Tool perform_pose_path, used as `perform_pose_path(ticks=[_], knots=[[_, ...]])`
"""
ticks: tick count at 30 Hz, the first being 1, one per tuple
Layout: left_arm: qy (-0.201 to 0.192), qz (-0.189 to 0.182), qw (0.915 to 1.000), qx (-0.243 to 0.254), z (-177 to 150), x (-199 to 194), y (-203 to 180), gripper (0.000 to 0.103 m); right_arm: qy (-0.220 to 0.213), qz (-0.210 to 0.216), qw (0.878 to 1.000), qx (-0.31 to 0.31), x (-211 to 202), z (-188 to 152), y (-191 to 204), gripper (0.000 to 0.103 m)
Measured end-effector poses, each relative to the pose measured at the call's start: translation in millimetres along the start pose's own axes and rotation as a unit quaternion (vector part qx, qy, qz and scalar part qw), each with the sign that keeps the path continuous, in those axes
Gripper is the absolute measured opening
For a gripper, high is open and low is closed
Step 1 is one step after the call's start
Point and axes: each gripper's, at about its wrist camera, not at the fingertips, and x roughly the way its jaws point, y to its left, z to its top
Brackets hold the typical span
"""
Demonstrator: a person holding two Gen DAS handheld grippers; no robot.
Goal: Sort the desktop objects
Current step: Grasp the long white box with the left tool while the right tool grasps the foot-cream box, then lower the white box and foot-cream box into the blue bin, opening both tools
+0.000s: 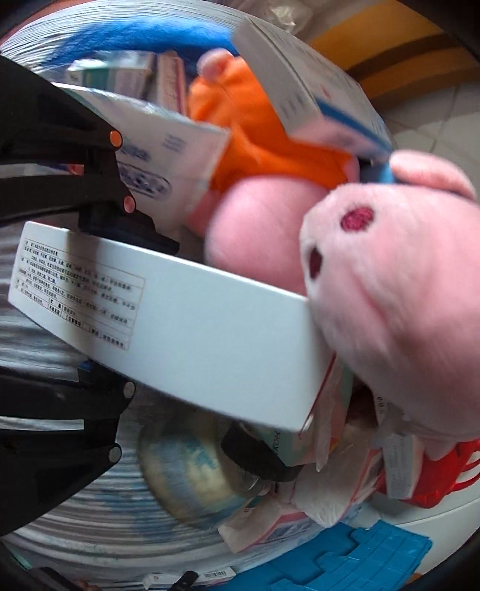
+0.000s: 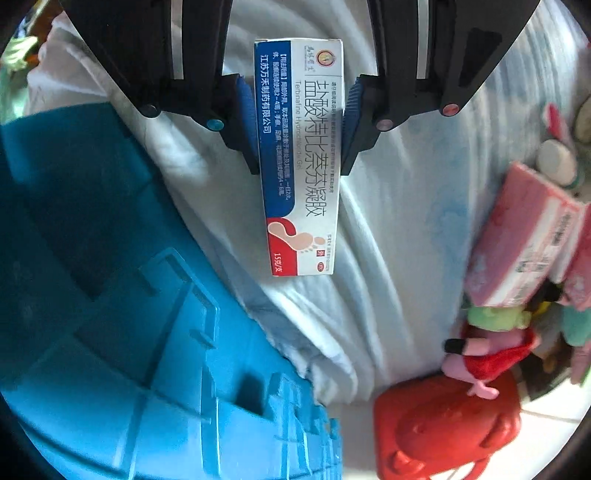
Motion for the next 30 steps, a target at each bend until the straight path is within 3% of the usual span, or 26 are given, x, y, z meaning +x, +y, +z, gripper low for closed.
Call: perform_pose_path(ticks=[9,16,22,27,30], knots=[[-0.036,0.000,0.9989,-0.031,-26.8,-56.2,4.0,0.043,-0.050,0.063,0.996,-0.028,-55.6,7.8,13.2,0.038],[-0.086,-0.002,0.9958,-0.030,-38.7,-104.0,-3.6,0.042,-0.072,0.108,0.990,-0.060,-92.6,-8.2,26.5,0.038],[-0.147,0.002,0.9888,-0.027,-28.6,-146.5,0.8,0.042,-0.156,0.147,0.974,-0.078,-154.2,9.0,29.8,0.038],[-0.195,0.022,0.9804,-0.014,-22.4,-192.1,-30.7,0.042,-0.212,0.170,0.959,-0.084,-200.8,26.6,20.8,0.039],[-0.222,0.015,0.9748,-0.005,-17.9,-218.5,-51.4,0.042,-0.241,0.180,0.950,-0.087,-224.0,36.5,10.0,0.038]])
